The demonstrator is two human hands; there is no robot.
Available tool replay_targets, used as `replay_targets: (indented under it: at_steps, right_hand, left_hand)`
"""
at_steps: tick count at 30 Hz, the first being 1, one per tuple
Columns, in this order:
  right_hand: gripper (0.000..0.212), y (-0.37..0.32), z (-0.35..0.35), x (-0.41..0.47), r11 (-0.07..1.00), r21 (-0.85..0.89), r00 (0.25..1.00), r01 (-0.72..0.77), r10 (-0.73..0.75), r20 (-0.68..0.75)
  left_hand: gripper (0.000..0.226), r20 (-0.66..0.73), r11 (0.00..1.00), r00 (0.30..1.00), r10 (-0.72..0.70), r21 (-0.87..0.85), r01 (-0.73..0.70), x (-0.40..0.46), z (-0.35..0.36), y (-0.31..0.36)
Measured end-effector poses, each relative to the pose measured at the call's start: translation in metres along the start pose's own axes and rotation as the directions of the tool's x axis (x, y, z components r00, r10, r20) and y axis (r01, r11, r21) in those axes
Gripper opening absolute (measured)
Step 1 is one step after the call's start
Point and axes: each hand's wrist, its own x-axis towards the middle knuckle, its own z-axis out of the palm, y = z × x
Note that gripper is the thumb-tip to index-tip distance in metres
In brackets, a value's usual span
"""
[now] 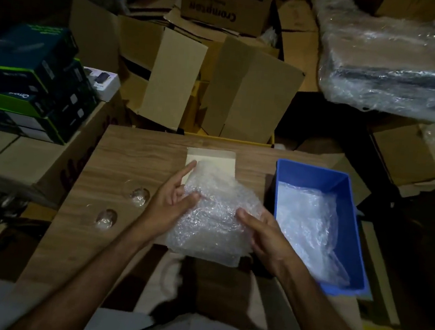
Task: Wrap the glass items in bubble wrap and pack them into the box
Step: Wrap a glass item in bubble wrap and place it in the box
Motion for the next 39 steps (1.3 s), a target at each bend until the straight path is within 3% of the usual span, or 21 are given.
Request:
replay_targets:
  at_steps: [2, 4, 7, 9, 11, 13, 15, 17, 18, 20, 22, 24, 27, 30, 32, 34, 35, 36, 39]
  right_hand:
    - [0.066, -0.001, 0.003, 0.000, 0.986, -0.142, 0.993, 0.084, -0.094, -0.071]
    - [0.087, -0.005, 0.005, -0.003, 0.964, -0.218, 0.977, 0.152, -0.180, -0.114]
    - [0.114, -0.008, 0.005, -0.006, 0.874, -0.393, 0.949, 0.286, -0.314, -0.008]
    - [0.114, -0.010, 0.003, -0.004, 0.781, -0.534, 0.936, 0.325, -0.344, 0.067]
    - [0.091, -0.016, 0.005, -0.001, 0.643, -0.699, 0.933, 0.314, -0.344, 0.103]
    - [0.053, -0.022, 0.006, 0.003, 0.478, -0.835, 0.939, 0.272, -0.321, 0.122]
    - [0.019, -0.026, 0.007, 0.006, 0.432, -0.866, 0.951, 0.251, -0.280, 0.135]
    - [0.006, -0.029, 0.003, 0.007, 0.393, -0.882, 0.938, 0.261, -0.319, 0.135]
    - [0.010, -0.029, 0.000, 0.007, 0.396, -0.883, 0.936, 0.250, -0.331, 0.116]
    - [0.015, -0.034, 0.000, 0.004, 0.585, -0.782, 0.962, 0.217, -0.266, 0.068]
    - [0.015, -0.040, 0.005, 0.001, 0.744, -0.641, 0.981, 0.188, -0.178, 0.081]
    - [0.018, -0.043, 0.014, -0.001, 0.773, -0.609, 0.983, 0.180, -0.154, 0.095]
    - [0.021, -0.047, 0.025, 0.002, 0.735, -0.651, 0.981, 0.192, -0.130, 0.142]
    - [0.028, -0.051, 0.033, 0.009, 0.801, -0.593, 0.996, 0.084, -0.047, 0.077]
    - [0.039, -0.047, 0.033, 0.011, 0.963, -0.259, 0.993, -0.075, 0.096, 0.067]
    - [0.053, -0.033, 0.028, 0.008, 0.971, 0.136, 0.974, -0.195, 0.175, 0.143]
    - [0.062, -0.022, 0.025, 0.007, 0.963, 0.170, 0.967, -0.207, 0.175, 0.182]
    - [0.067, -0.012, 0.024, 0.006, 0.975, 0.093, 0.967, -0.200, 0.181, 0.180]
    - [0.055, 0.009, 0.026, 0.007, 0.977, -0.187, 0.986, -0.105, 0.127, 0.110]
  left_hand:
    - [0.042, -0.093, 1.000, 0.996, 0.018, 0.017, -0.017, -0.005, 0.003, -0.006]
    - [0.030, -0.134, 1.000, 0.991, -0.017, -0.013, 0.016, -0.008, 0.006, -0.007]
    - [0.053, -0.051, 0.997, 0.995, -0.080, 0.011, 0.081, -0.012, -0.001, -0.002]
    - [0.072, 0.012, 0.992, 0.995, -0.095, 0.083, 0.093, -0.013, -0.009, 0.000]
    - [0.077, 0.018, 0.972, 0.993, -0.118, 0.208, 0.112, -0.012, -0.015, 0.004]
    - [0.063, -0.031, 0.905, 0.995, -0.090, 0.415, 0.095, -0.008, -0.017, 0.007]
    - [0.034, -0.059, 0.777, 0.998, 0.015, 0.629, 0.025, -0.006, -0.017, 0.008]
    - [0.018, -0.055, 0.748, 0.996, 0.068, 0.664, -0.014, -0.006, -0.020, 0.012]
    - [0.018, -0.025, 0.788, 0.998, 0.061, 0.614, -0.033, -0.006, -0.023, 0.011]
    - [0.019, 0.090, 0.909, 0.996, -0.012, 0.416, -0.026, -0.010, -0.024, 0.015]
    - [0.021, 0.188, 0.969, 0.975, -0.119, 0.237, 0.072, -0.015, -0.026, 0.015]
    - [0.024, 0.285, 0.960, 0.933, -0.221, 0.230, 0.157, -0.019, -0.028, 0.018]
    - [0.040, 0.412, 0.950, 0.861, -0.299, 0.213, 0.228, -0.020, -0.028, 0.023]
    - [0.042, 0.375, 0.966, 0.891, -0.254, 0.135, 0.219, -0.014, -0.018, 0.031]
    - [0.042, 0.287, 0.978, 0.936, -0.204, 0.094, 0.185, -0.013, -0.010, 0.032]
    - [0.046, 0.174, 0.987, 0.971, -0.163, 0.027, 0.160, -0.016, -0.006, 0.024]
    - [0.049, 0.123, 0.988, 0.981, -0.150, -0.006, 0.152, -0.017, -0.005, 0.018]
    - [0.052, 0.077, 0.988, 0.987, -0.144, -0.039, 0.147, -0.019, -0.003, 0.010]
    - [0.053, -0.015, 0.981, 0.989, -0.145, -0.132, 0.142, -0.028, 0.004, -0.004]
